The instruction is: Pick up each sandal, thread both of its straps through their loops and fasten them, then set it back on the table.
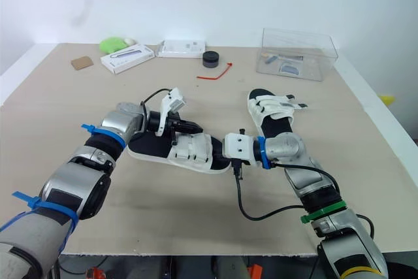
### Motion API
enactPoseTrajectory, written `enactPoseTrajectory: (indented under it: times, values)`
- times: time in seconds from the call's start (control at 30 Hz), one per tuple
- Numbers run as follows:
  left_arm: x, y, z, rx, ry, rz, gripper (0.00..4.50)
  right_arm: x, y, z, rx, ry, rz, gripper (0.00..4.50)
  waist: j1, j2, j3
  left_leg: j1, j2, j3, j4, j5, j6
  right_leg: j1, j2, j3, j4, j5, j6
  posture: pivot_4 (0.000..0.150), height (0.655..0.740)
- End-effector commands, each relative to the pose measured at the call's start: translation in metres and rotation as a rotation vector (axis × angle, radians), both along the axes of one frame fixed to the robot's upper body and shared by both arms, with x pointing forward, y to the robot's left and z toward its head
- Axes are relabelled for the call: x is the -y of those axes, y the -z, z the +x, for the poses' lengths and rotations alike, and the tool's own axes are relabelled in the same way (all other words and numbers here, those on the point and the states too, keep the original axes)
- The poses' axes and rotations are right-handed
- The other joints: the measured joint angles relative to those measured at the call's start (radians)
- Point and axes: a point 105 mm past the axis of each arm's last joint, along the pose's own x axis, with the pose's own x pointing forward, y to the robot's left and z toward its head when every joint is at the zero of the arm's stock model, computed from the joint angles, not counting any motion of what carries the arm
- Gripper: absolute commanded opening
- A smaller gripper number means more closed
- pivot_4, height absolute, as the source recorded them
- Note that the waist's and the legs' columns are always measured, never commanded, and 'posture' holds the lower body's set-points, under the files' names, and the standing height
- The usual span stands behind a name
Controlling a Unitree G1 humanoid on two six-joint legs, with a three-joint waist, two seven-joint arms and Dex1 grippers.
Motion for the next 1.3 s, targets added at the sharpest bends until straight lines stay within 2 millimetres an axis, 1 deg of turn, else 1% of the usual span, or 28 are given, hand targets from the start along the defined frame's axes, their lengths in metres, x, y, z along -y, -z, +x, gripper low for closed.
enactPoseTrajectory:
  times: [0.03,0.13,0.2,0.27,0.3,0.37,0.4,0.43,0.47,0.5,0.53,0.57,0.6,0.67,0.7,0.73,0.77,0.8,0.87,0.9,1.03,1.2,1.27,1.3]
  values:
    - [-0.016,-0.011,0.018,0.087,-0.108,0.042,0.07,0.02,0.034,-0.004,-0.105,0.07,-0.12,0.0,0.0,0.0,0.0,0.0,0.0,0.0,0.0,0.0,0.0,0.0,0.0,0.0,0.0,0.0,0.0,0.15,0.74]
    - [-0.027,-0.045,0.031,0.166,-0.203,-0.068,0.07,0.022,0.032,-0.005,-0.1,0.079,-0.111,0.0,0.0,0.0,0.0,0.0,0.0,0.0,0.0,0.0,0.0,0.0,0.0,0.0,0.0,0.0,0.0,0.15,0.74]
    - [-0.039,-0.064,0.031,0.253,-0.199,-0.115,0.07,0.024,0.028,-0.004,-0.094,0.093,-0.093,0.0,0.0,0.0,0.0,-0.004,0.0,-0.002,0.001,0.0,0.0,-0.003,0.0,-0.001,0.0,0.001,-0.002,0.15,0.74]
    - [-0.048,-0.071,0.023,0.321,-0.165,-0.126,0.07,0.027,0.023,-0.003,-0.082,0.112,-0.071,0.0,0.001,0.0,0.0,-0.006,0.0,-0.003,0.001,0.0,0.0,-0.004,-0.001,-0.001,0.0,0.003,-0.004,0.15,0.74]
    - [-0.053,-0.07,0.017,0.35,-0.15,-0.119,0.3,0.028,0.018,-0.002,-0.074,0.128,-0.042,0.0,0.001,0.0,0.0,-0.006,0.0,-0.003,0.001,0.0,0.0,-0.004,-0.001,-0.001,0.0,0.002,-0.004,0.15,0.74]
    - [-0.07,-0.059,-0.003,0.411,-0.112,-0.082,0.89,0.029,-0.003,0.0,-0.079,0.18,0.092,0.0,0.001,0.002,-0.001,-0.007,0.0,-0.004,0.001,-0.001,-0.001,-0.004,-0.003,-0.001,0.0,0.002,-0.004,0.15,0.74]
    - [-0.074,-0.055,-0.012,0.427,-0.098,-0.066,1.24,0.029,-0.01,0.0,-0.084,0.193,0.134,0.0,0.0,0.003,-0.001,-0.006,-0.001,-0.004,0.001,-0.002,-0.001,-0.004,-0.004,-0.001,0.0,0.002,-0.004,0.15,0.74]
    - [-0.08,-0.05,-0.021,0.457,-0.085,-0.044,1.79,0.032,-0.019,-0.002,-0.087,0.205,0.187,0.0,0.001,0.003,-0.001,-0.007,-0.001,-0.004,0.001,-0.003,-0.002,-0.004,-0.008,-0.001,0.0,0.002,-0.004,0.15,0.74]
    - [-0.084,-0.045,-0.029,0.486,-0.07,-0.028,2.3,0.034,-0.028,-0.007,-0.108,0.204,0.245,0.32,0.002,0.003,0.0,-0.007,-0.001,-0.004,0.001,-0.003,-0.002,-0.005,-0.01,-0.002,0.0,0.002,-0.005,0.15,0.74]
    - [-0.088,-0.042,-0.037,0.517,-0.058,-0.017,2.82,0.036,-0.037,-0.012,-0.124,0.196,0.301,0.72,0.002,0.003,0.0,-0.012,-0.001,-0.004,0.002,-0.003,-0.002,-0.01,-0.011,-0.004,0.001,0.002,-0.005,0.15,0.74]
    - [-0.09,-0.04,-0.041,0.537,-0.051,-0.011,2.96,0.038,-0.043,-0.016,-0.136,0.189,0.336,0.85,0.013,0.003,0.001,-0.012,-0.001,-0.004,0.002,-0.003,-0.002,-0.01,-0.011,-0.004,0.001,0.002,-0.005,0.15,0.74]
    - [-0.091,-0.035,-0.048,0.555,-0.032,0.002,3.49,0.04,-0.053,-0.022,-0.167,0.181,0.405,1.44,0.016,0.004,0.001,-0.025,-0.001,-0.006,0.007,-0.003,-0.002,-0.02,-0.011,-0.007,0.003,0.003,-0.006,0.15,0.74]
    - [-0.093,-0.03,-0.052,0.576,-0.015,0.025,3.6,0.041,-0.061,-0.026,-0.188,0.181,0.464,1.59,0.022,0.004,0.001,-0.028,-0.001,-0.008,0.01,-0.003,-0.002,-0.021,-0.011,-0.009,0.003,0.003,-0.007,0.15,0.74]
    - [-0.094,-0.022,-0.057,0.623,0.022,0.068,4.46,0.045,-0.075,-0.032,-0.244,0.187,0.579,2.44,0.027,0.005,0.002,-0.028,0.0,-0.008,0.01,-0.003,-0.002,-0.021,-0.012,-0.011,0.003,0.003,-0.007,0.15,0.74]
    - [-0.092,-0.02,-0.057,0.638,0.033,0.076,4.5,0.046,-0.078,-0.034,-0.264,0.188,0.609,3.03,0.027,0.005,0.002,-0.028,0.0,-0.009,0.011,-0.003,-0.002,-0.021,-0.012,-0.012,0.003,0.004,-0.008,0.15,0.74]
    - [-0.088,-0.02,-0.057,0.65,0.045,0.074,4.5,0.048,-0.082,-0.038,-0.281,0.181,0.627,3.23,0.028,0.005,0.002,-0.027,0.0,-0.009,0.011,-0.003,-0.002,-0.019,-0.013,-0.014,0.003,0.004,-0.009,0.15,0.74]
    - [-0.083,-0.02,-0.056,0.664,0.054,0.069,4.5,0.049,-0.085,-0.041,-0.297,0.173,0.64,3.71,0.028,0.005,0.002,-0.026,0.0,-0.01,0.012,-0.003,-0.002,-0.017,-0.013,-0.015,0.003,0.005,-0.009,0.15,0.74]
    - [-0.078,-0.021,-0.055,0.675,0.061,0.063,4.5,0.049,-0.086,-0.043,-0.309,0.169,0.648,4.34,0.028,0.005,0.002,-0.025,0.0,-0.01,0.013,-0.003,-0.001,-0.016,-0.013,-0.016,0.002,0.006,-0.009,0.15,0.74]
    - [-0.063,-0.018,-0.052,0.694,0.084,0.053,4.5,0.051,-0.088,-0.047,-0.31,0.16,0.655,4.34,0.029,0.005,0.002,-0.026,0.0,-0.009,0.014,-0.002,0.0,-0.016,-0.012,-0.017,0.003,0.006,-0.008,0.15,0.74]
    - [-0.057,-0.017,-0.05,0.699,0.096,0.052,4.5,0.051,-0.088,-0.048,-0.303,0.156,0.65,4.34,0.029,0.005,0.002,-0.026,-0.001,-0.01,0.015,-0.001,0.001,-0.015,-0.007,-0.018,0.003,0.007,-0.007,0.15,0.74]
    - [-0.033,-0.016,-0.04,0.707,0.123,0.021,4.5,0.052,-0.086,-0.051,-0.29,0.139,0.633,4.34,0.028,0.005,0.002,-0.027,0.0,-0.009,0.017,-0.001,0.002,-0.015,-0.003,-0.013,0.002,0.009,-0.004,0.15,0.74]
    - [-0.012,-0.008,-0.032,0.663,0.164,0.004,4.5,0.052,-0.075,-0.059,-0.241,0.109,0.569,4.34,0.026,0.005,0.002,-0.027,0.001,-0.008,0.017,-0.002,0.002,-0.016,0.0,-0.009,0.002,0.009,-0.004,0.15,0.74]
    - [-0.008,-0.005,-0.031,0.64,0.179,0.002,4.5,0.051,-0.073,-0.06,-0.235,0.107,0.562,4.34,0.027,0.005,0.002,-0.027,0.001,-0.007,0.017,-0.002,0.002,-0.016,0.0,-0.009,0.002,0.009,-0.003,0.15,0.74]
    - [-0.007,-0.004,-0.029,0.633,0.174,0.001,4.26,0.05,-0.072,-0.059,-0.231,0.11,0.562,4.44,0.027,0.005,0.002,-0.027,0.001,-0.007,0.018,-0.002,0.002,-0.016,0.0,-0.008,0.002,0.009,-0.003,0.15,0.74]
